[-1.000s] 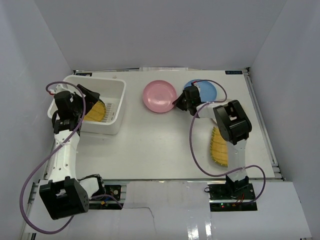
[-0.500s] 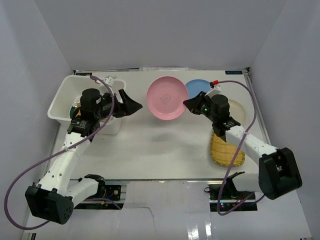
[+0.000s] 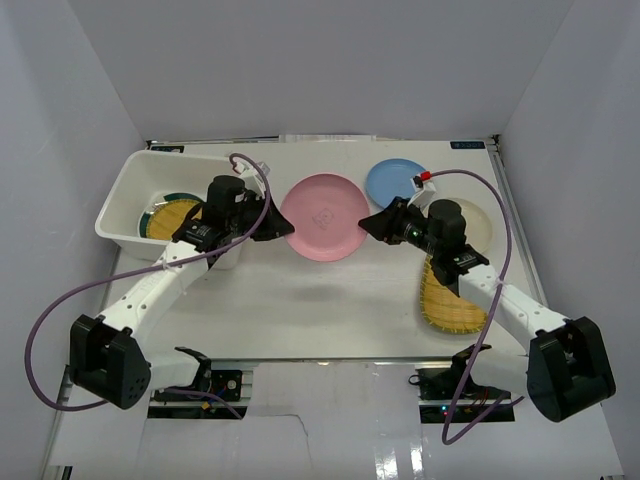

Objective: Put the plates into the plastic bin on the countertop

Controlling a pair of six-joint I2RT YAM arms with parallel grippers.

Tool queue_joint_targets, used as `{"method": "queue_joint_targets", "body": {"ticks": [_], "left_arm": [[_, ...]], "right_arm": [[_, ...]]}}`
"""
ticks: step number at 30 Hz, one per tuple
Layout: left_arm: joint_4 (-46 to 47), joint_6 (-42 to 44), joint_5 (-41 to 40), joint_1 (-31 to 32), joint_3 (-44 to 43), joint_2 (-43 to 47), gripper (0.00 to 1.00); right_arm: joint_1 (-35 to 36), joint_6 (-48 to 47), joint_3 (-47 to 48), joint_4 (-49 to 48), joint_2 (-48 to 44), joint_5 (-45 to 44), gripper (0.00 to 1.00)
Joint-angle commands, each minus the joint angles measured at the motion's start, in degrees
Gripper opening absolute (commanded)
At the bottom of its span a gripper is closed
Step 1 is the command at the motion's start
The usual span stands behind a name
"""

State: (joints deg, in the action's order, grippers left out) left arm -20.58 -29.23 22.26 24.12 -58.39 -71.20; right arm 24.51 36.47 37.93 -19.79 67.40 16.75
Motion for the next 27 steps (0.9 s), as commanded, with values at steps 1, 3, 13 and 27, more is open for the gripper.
{"method": "queue_joint_targets", "body": {"ticks": [1,3,13,27], "left_arm": [[2.6,0.7,-2.1,-0.3,-2.6,0.7,0.0],[2.6,1.5,-4.2,-0.2,-4.1,1.1,0.0],[-1.9,-2.2,-16.6,-16.4,-9.3,4.4,0.0],[0.1,-10.7,-25.0,-39.6,6.7,12.1,0.0]], "right_arm": [[-0.1,-0.9,0.5,-0.6,-0.7,2.8,0.43],[-0.2,-2.4,1.3,0.4,-0.2,3.4,0.64],[-3.5,-8.7,4.8,6.4,2.2,0.4,0.73],[-16.5,-15.1,30.8,13.1,29.7,-14.6,0.36]]}}
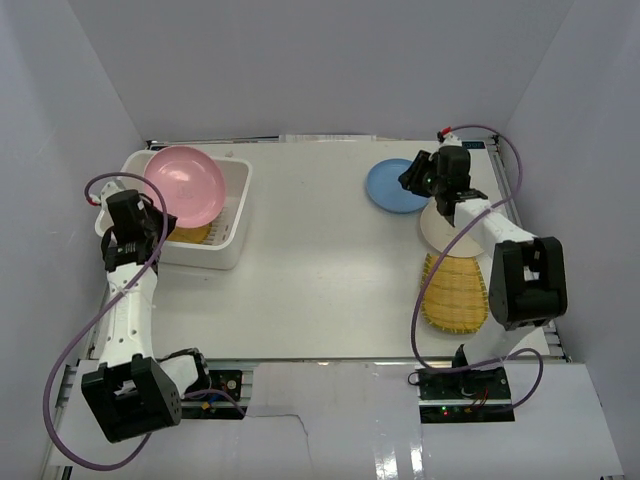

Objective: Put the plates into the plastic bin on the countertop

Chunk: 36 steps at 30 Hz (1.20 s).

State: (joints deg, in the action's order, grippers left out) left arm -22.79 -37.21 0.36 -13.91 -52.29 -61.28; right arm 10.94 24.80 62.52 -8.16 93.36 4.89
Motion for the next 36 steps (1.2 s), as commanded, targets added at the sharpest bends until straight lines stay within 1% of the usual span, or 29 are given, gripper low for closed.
{"method": "queue_joint_targets", "body": {"ticks": [1,3,4,5,7,8,10,11,13,14,17,18,20,21,22,23,24,27,30,31,32,33,34,35,36], "left_arm": [[2.2,-3.0,-3.5,-1.8,0.9,1.9,0.0],[2.0,-4.0,-4.6,-2.3,1.7,1.2,0.0],[2.1,-4.4,-4.8,-2.5,2.0,0.6,0.0],[2.2,-4.5,-5.0,-2.7,2.1,0.0,0.02],[2.5,-4.7,-4.9,-2.9,1.9,-1.3,0.07],[2.7,-4.7,-4.7,-3.0,1.8,-2.6,0.18],[2.8,-4.5,-3.7,-3.1,1.0,-4.3,0.29],[3.3,-4.4,-3.3,-3.1,0.8,-4.6,0.4],[4.0,-4.0,-1.9,-3.1,0.4,-4.8,0.51],[4.1,-3.8,-1.4,-3.1,0.2,-4.8,0.64],[4.7,-3.3,0.9,-3.1,-0.7,-3.8,0.77],[4.9,-3.3,2.1,-3.1,-0.9,-3.3,0.83],[5.6,-3.4,5.1,-3.1,-1.4,-2.5,0.86],[5.7,-3.5,6.4,-3.0,-1.8,-1.7,0.88],[5.7,-3.6,9.1,-2.9,-2.2,-1.5,0.88],[5.7,-3.1,10.8,-2.6,-3.0,-1.1,0.88],[5.6,-2.7,11.9,-2.3,-3.4,-0.5,0.88],[5.3,-0.9,14.9,0.6,-5.4,0.6,0.88],[4.9,0.8,18.1,4.3,-6.9,1.9,0.88],[4.9,1.1,18.7,7.2,-7.9,2.3,0.88],[4.9,1.4,19.2,8.8,-8.3,2.5,0.88],[4.9,1.9,20.0,10.6,-8.7,2.6,0.87],[4.9,2.0,20.4,14.7,-9.3,2.6,0.87],[5.0,2.1,20.6,16.9,-9.6,2.4,0.86],[4.9,2.1,22.0,18.6,-9.9,2.0,0.86]], "right_arm": [[-3.7,-3.9,8.1,2.4,5.7,-2.6,0.42],[-5.6,-5.4,13.7,5.3,11.4,-3.0,0.5],[-6.0,-6.1,15.3,6.4,15.1,-4.4,0.57],[-6.6,-6.6,18.5,8.1,16.6,-4.5,0.6],[-7.1,-8.4,21.3,10.2,19.7,-6.7,0.66],[-7.3,-9.1,22.6,11.2,22.4,-7.9,0.68],[-7.7,-11.2,26.4,12.5,26.0,-9.5,0.7],[-7.8,-12.0,27.6,12.9,26.9,-10.2,0.7],[-8.3,-14.4,31.1,14.3,29.6,-12.1,0.7],[-8.5,-15.1,32.2,15.0,30.5,-12.5,0.71],[-9.1,-17.1,34.8,16.3,32.8,-12.1,0.7],[-9.1,-17.2,35.0,16.4,33.3,-11.7,0.69],[-9.2,-16.6,35.3,16.6,34.5,-9.6,0.63],[-9.2,-16.2,35.4,16.6,35.0,-8.6,0.56],[-9.3,-15.7,35.7,16.5,36.0,-6.1,0.5],[-9.2,-14.4,36.0,16.5,36.4,-5.4,0.44],[-9.2,-13.7,36.3,16.4,36.7,-3.2,0.29],[-9.3,-9.9,36.6,15.0,36.1,-0.1,0.09],[-9.3,-5.0,35.5,11.8,32.7,4.4,0.08],[-9.3,-3.7,34.6,10.5,29.9,6.8,0.08],[-9.3,-2.6,33.6,8.4,28.3,8.0,0.08],[-9.4,-0.8,30.8,6.2,24.5,9.6,0.08],[-9.3,-0.3,28.9,4.8,22.3,12.0,0.08],[-9.2,0.1,24.6,2.6,20.2,12.9,0.08],[-9.2,0.2,22.5,1.9,15.6,14.2,0.08]]}}
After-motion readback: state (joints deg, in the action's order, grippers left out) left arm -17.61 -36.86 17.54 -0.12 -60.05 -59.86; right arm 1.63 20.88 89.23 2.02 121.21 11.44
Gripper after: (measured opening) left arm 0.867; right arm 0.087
